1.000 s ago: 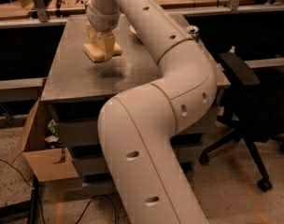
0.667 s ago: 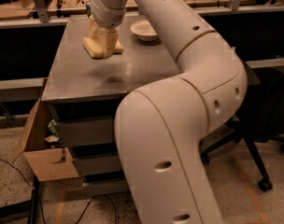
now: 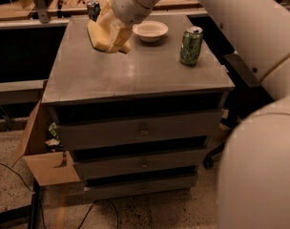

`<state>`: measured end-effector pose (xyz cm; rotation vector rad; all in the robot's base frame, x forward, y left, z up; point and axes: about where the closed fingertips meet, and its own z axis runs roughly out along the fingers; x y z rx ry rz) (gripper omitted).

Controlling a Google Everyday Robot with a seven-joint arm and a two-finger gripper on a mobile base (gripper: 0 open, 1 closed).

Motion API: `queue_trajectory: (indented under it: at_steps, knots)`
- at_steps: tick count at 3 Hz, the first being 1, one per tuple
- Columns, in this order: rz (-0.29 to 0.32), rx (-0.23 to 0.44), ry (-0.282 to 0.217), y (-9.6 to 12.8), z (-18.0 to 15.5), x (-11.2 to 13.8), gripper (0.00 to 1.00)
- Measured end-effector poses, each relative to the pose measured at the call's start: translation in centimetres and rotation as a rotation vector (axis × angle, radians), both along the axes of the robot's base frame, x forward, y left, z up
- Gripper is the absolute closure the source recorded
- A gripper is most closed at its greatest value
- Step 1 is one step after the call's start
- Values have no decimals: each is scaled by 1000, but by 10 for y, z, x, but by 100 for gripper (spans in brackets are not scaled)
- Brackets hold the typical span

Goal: Pick sponge

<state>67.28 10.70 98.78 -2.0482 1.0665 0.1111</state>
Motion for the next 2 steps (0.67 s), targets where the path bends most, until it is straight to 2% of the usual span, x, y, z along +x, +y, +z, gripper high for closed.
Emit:
queue_trajectory:
  at_steps: [1, 2]
  knots:
    - [-30, 33, 11, -5, -19, -3, 100]
    - [-30, 32, 11, -5, -20, -3, 100]
